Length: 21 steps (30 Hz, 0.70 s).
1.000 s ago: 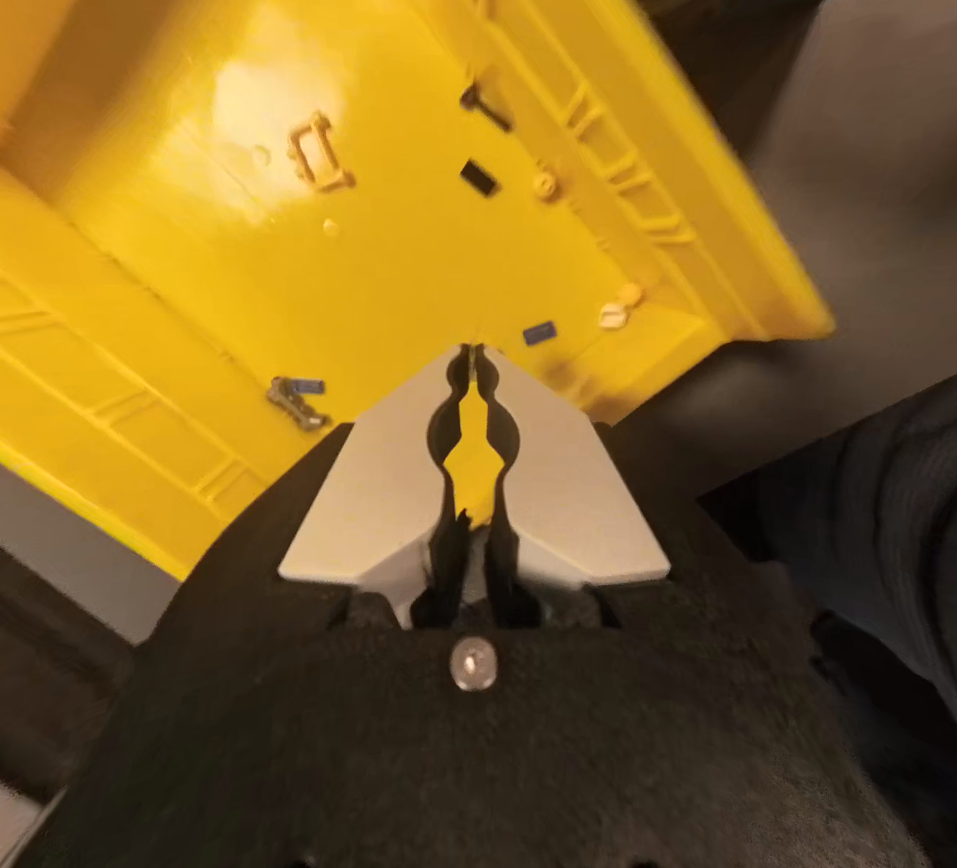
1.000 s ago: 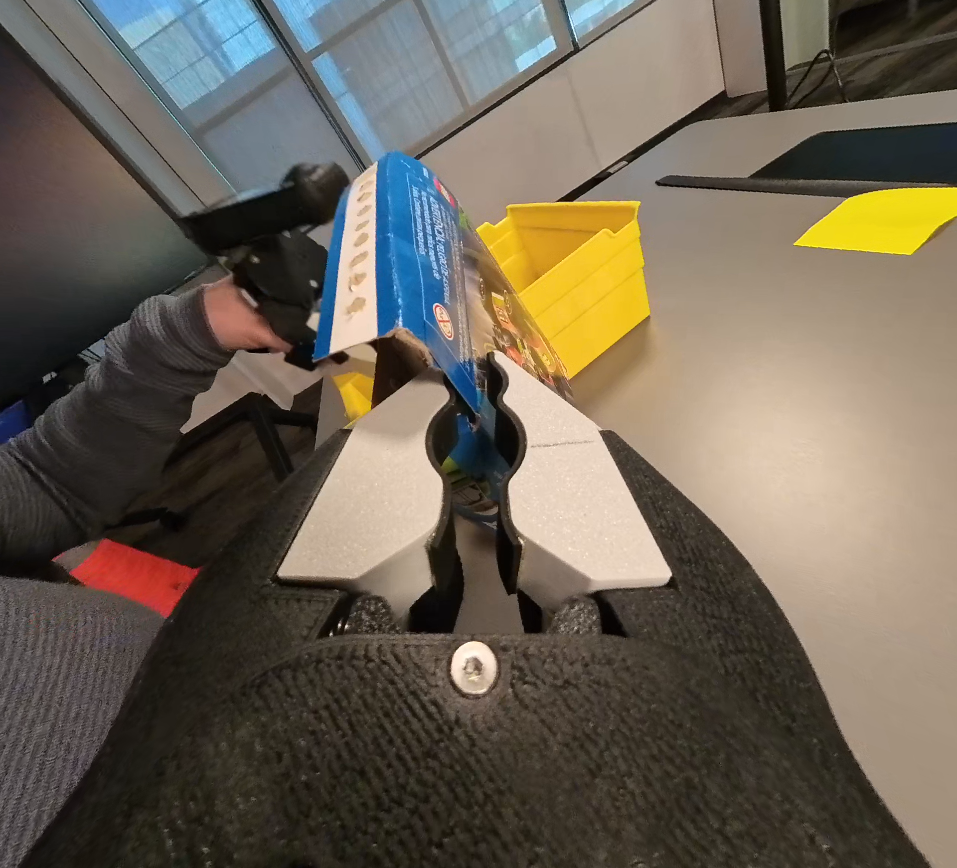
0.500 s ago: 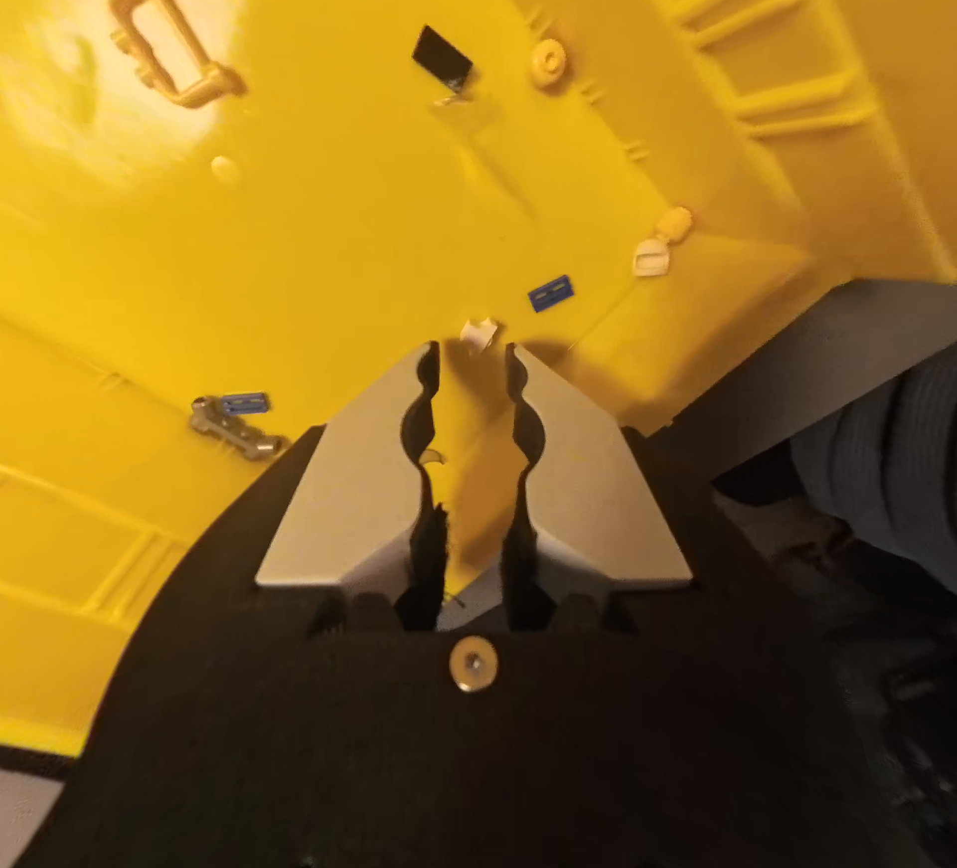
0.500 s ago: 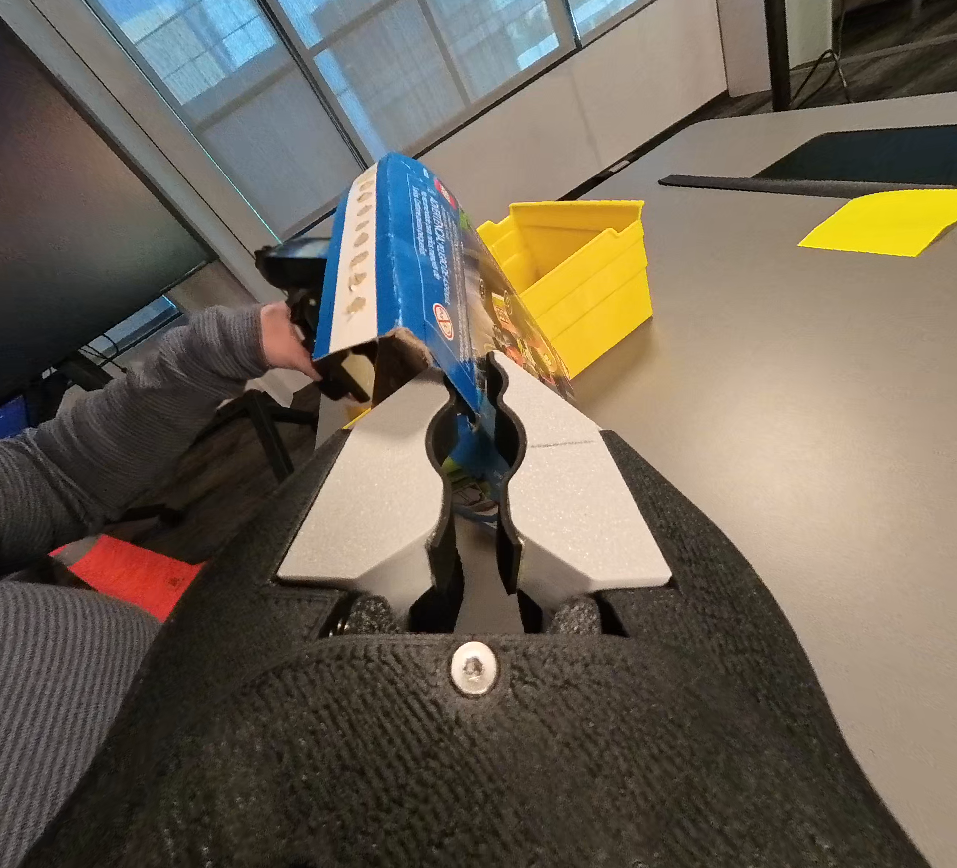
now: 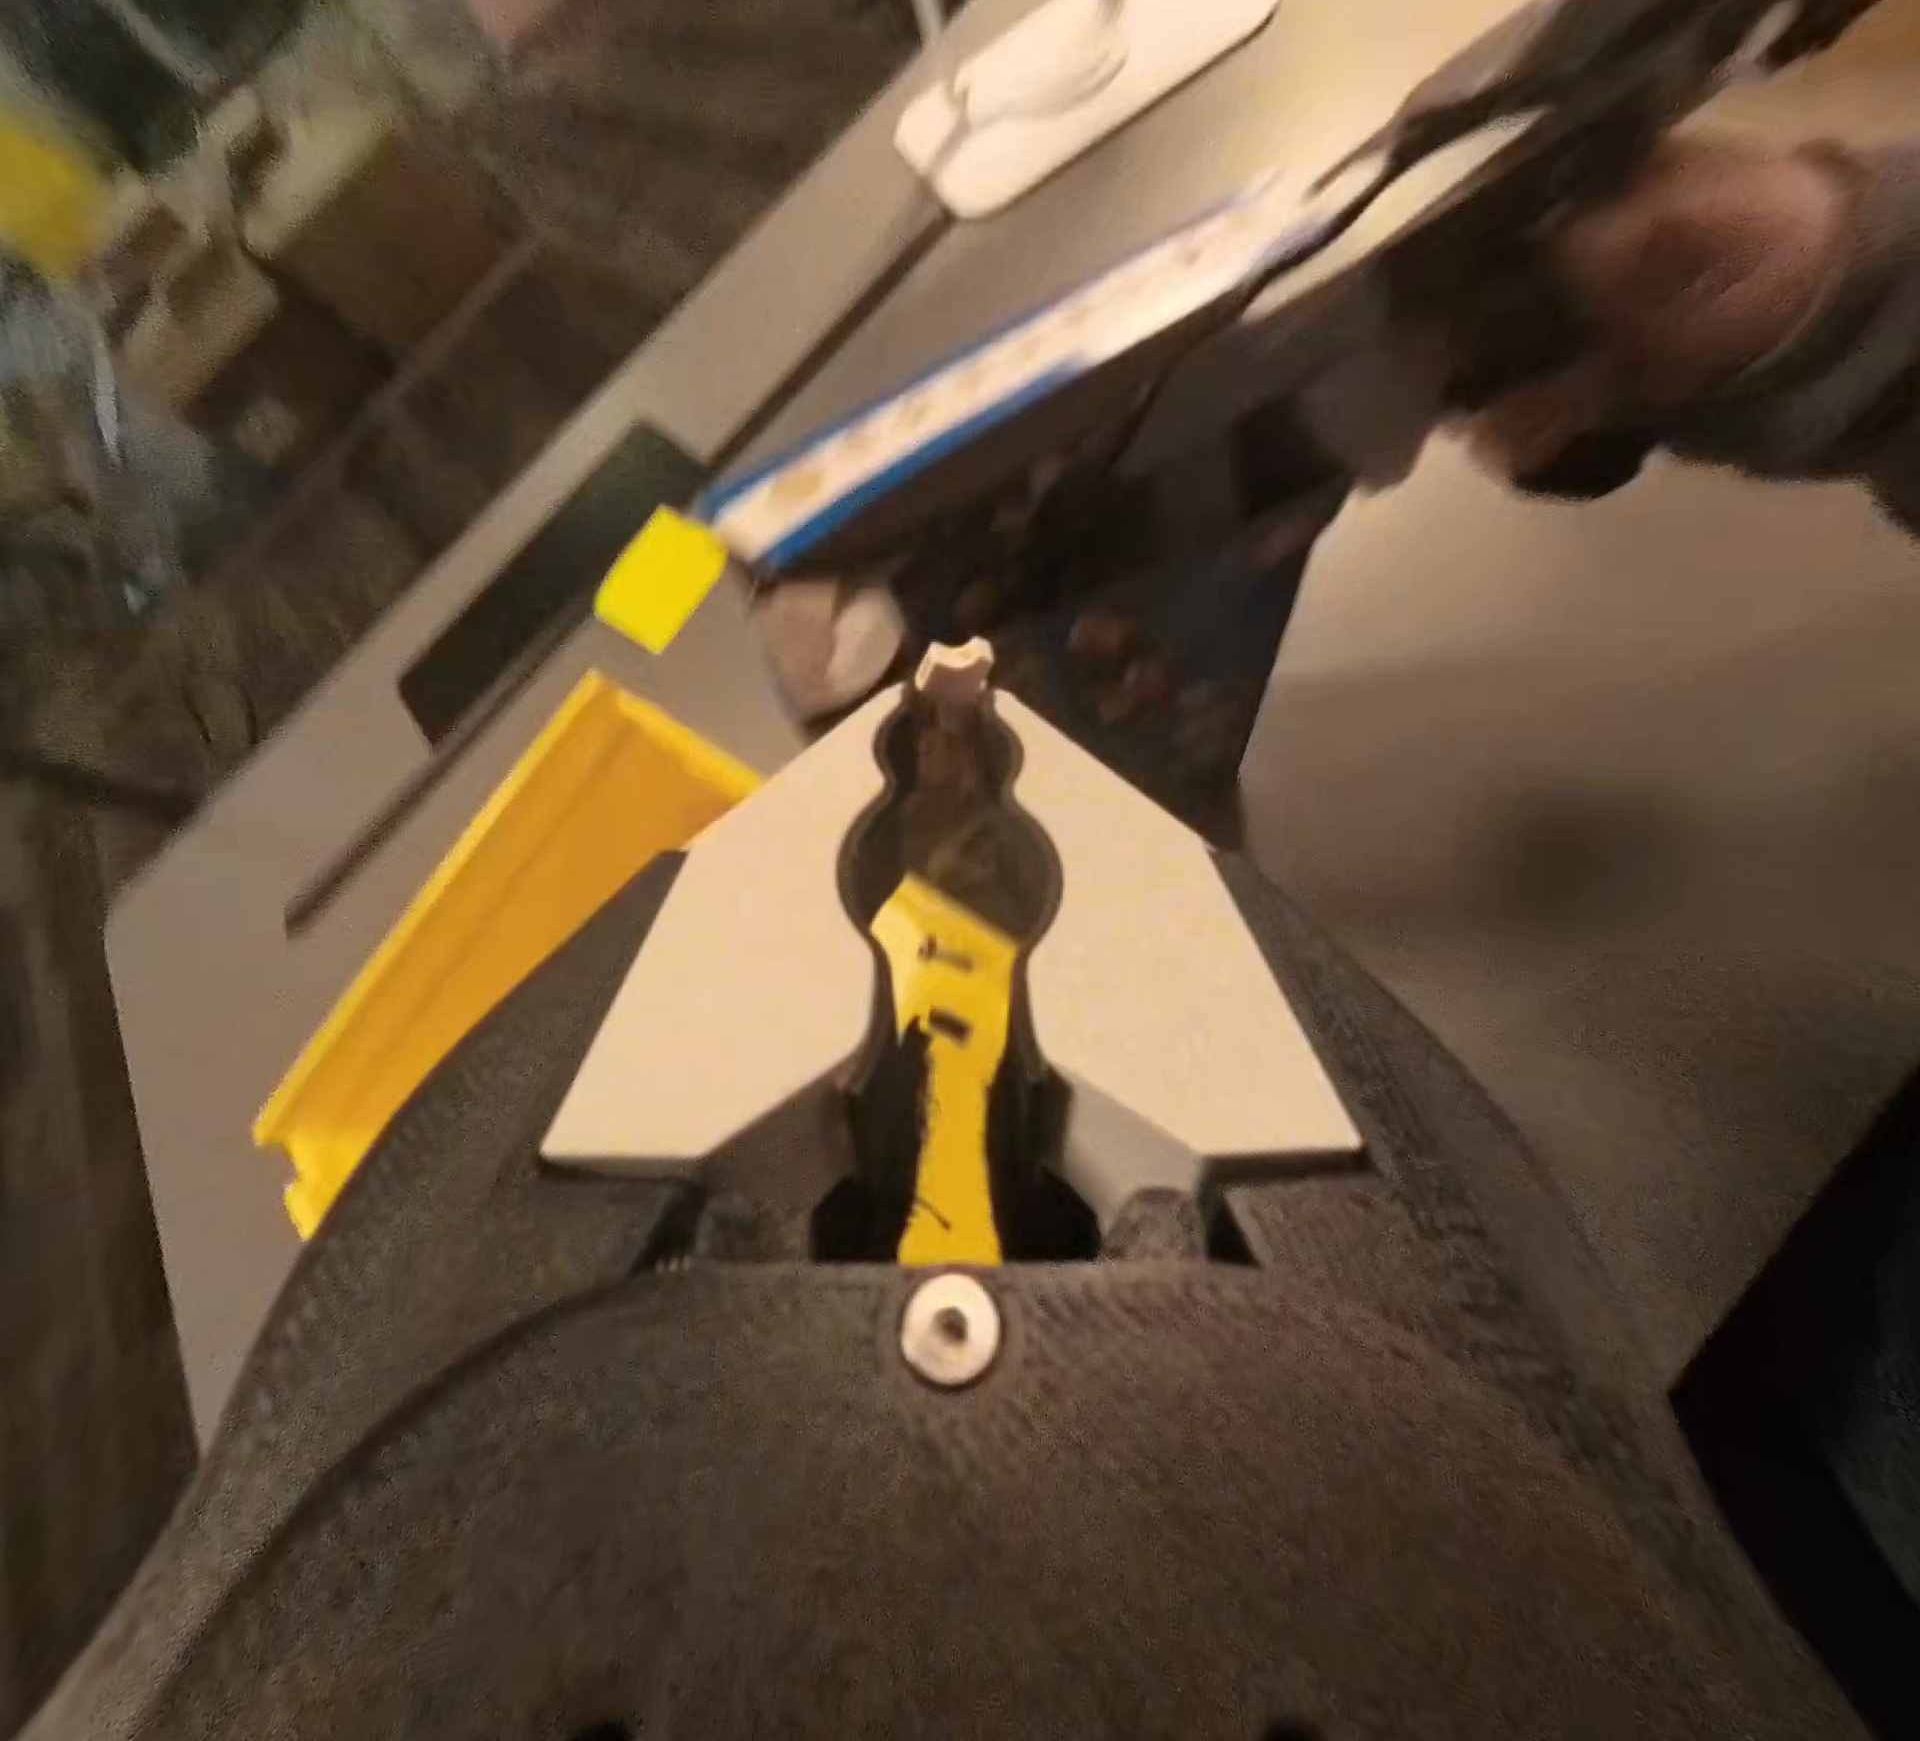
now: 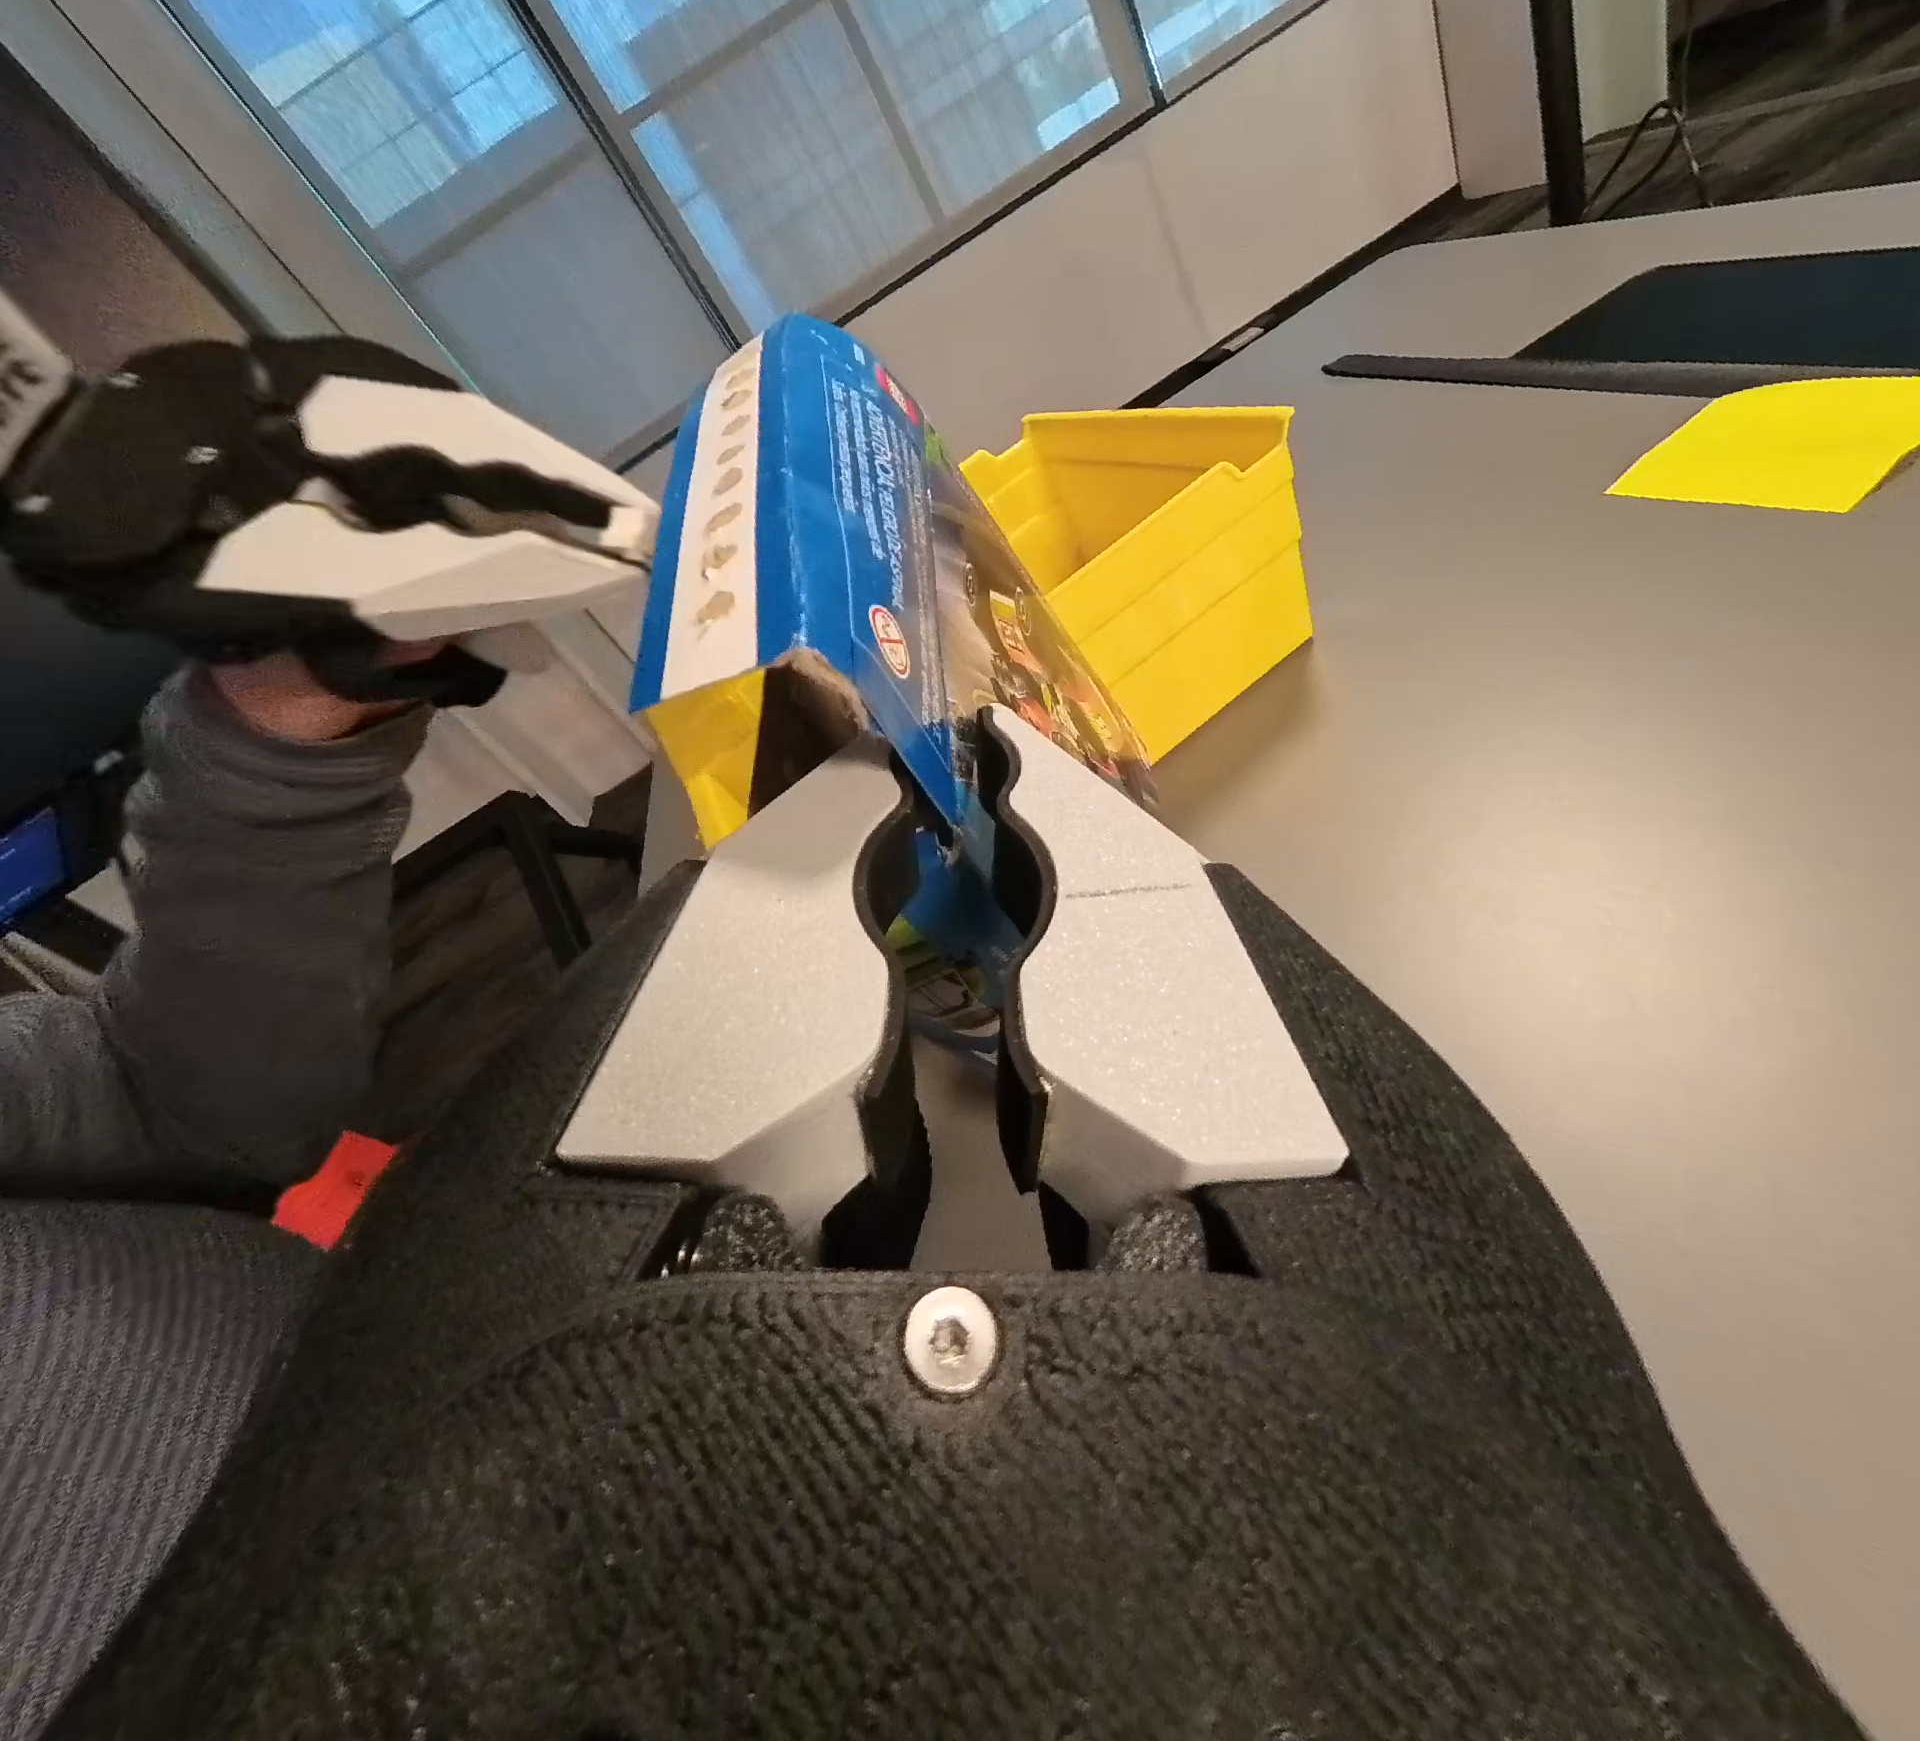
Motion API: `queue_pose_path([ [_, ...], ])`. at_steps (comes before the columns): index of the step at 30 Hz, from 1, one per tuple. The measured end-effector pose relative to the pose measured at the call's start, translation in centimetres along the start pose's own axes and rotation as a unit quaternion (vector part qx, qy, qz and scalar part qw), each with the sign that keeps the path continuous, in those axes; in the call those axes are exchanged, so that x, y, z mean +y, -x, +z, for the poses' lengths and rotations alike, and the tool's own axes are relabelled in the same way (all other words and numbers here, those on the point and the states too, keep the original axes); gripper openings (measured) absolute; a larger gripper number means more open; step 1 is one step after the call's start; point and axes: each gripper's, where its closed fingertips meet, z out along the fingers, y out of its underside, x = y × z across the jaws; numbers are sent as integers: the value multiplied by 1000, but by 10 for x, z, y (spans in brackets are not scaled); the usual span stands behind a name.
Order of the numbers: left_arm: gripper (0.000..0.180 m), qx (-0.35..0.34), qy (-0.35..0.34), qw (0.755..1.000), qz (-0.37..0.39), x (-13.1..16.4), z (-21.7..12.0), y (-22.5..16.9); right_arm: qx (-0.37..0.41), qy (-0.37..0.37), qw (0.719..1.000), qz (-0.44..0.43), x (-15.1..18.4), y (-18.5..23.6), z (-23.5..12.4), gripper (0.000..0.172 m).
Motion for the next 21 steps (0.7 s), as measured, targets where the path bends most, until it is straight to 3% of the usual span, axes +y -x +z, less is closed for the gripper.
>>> queue_pose_path([
  [5,10,14,10,998,62,-24,32,-25,-10,-9,1000,15,-1,0,1,5],
  [9,13,21,79,996,43,-5,58,-22,-12,-9,1000,17,-1,0,1,5],
  [12,18,23,77,996,35,-4,60,-19,-10,-9,1000,14,0,1,1,5],
  [13,29,25,68,997,30,-7,57,-18,-11,-9,1000,14,0,1,1,5],
  [14,41,26,58,998,18,-9,53,-17,-11,-9,1000,16,0,1,1,5],
  [18,42,81,44,992,-91,-7,23,-15,-13,-9,1000,19,0,1,1,5],
  [20,36,48,91,982,-156,20,7,9,-13,-8,1000,19,0,1,1,5],
  [21,36,27,148,972,-180,47,0,21,-13,-8,1000,18,0,1,1,5],
])
